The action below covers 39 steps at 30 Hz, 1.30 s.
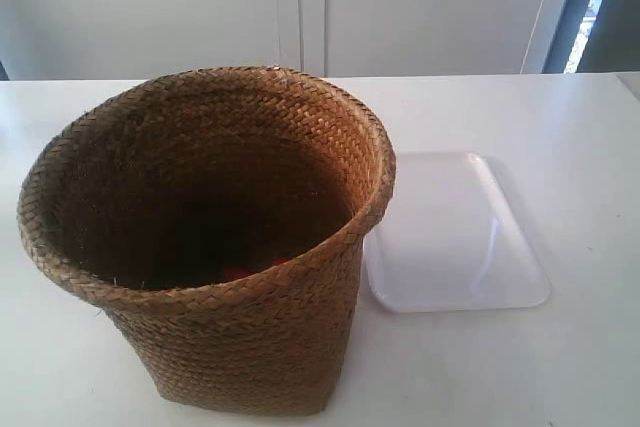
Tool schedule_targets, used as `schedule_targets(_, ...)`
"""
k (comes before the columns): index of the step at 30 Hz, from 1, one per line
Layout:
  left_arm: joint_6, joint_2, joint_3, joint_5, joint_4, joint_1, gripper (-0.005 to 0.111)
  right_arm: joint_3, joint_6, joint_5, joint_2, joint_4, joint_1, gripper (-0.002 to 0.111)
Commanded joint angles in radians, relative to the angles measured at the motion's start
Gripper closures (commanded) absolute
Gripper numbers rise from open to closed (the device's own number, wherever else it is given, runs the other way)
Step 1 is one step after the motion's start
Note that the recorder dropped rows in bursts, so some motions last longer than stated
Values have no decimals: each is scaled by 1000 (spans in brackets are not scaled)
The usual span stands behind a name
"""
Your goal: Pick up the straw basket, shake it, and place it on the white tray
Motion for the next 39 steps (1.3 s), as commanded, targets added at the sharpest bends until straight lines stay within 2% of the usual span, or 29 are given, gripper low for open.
schedule_targets(1, 110, 185, -167, -42, -58, -3, 107, -201, -233, 190, 190, -1, -11, 108)
schedule_targets(2, 124, 232, -220, -41, -58, -3, 107, -249, -243, 229, 242, -1, -11, 108)
schedule_targets(5, 146, 298, -269, -45, -38, -3, 107, -348, -255, 237, 352, -1, -11, 108)
schedule_targets(10, 146, 314, -271, -30, -33, -3, 107, -368, -191, 218, 406, 12, -11, 108)
schedule_targets(15, 146, 314, -271, -150, -33, -3, 107, -375, -179, 231, 451, 12, -11, 108)
schedule_targets(19, 230, 319, -272, -159, -34, -3, 107, -434, -186, 311, 526, 12, -9, 108)
schedule_targets(20, 256, 327, -283, -132, -49, -3, 107, -458, -193, 335, 548, 12, -6, 108)
schedule_targets(21, 308, 352, -324, -27, -106, 7, 107, -509, -237, 386, 597, 12, 7, 108)
schedule_targets(24, 311, 435, -406, 107, -156, 54, 107, -642, -335, 514, 705, 59, 32, 108)
schedule_targets(26, 322, 506, -480, 219, -156, 112, 107, -733, -406, 629, 787, 93, 35, 108)
schedule_targets(28, 324, 604, -568, 407, -133, 187, 107, -799, -444, 737, 889, 133, 35, 108)
schedule_targets(30, 324, 675, -608, 512, -96, 228, 107, -836, -468, 792, 954, 181, 35, 108)
schedule_targets(32, 340, 741, -632, 573, -74, 247, 107, -874, -537, 860, 1018, 260, 35, 108)
schedule_targets(35, 389, 814, -690, 699, -73, 249, 107, -938, -549, 926, 1096, 277, 46, 108)
schedule_targets(39, 411, 844, -742, 751, -77, 249, 107, -1005, -547, 981, 1156, 285, 59, 104)
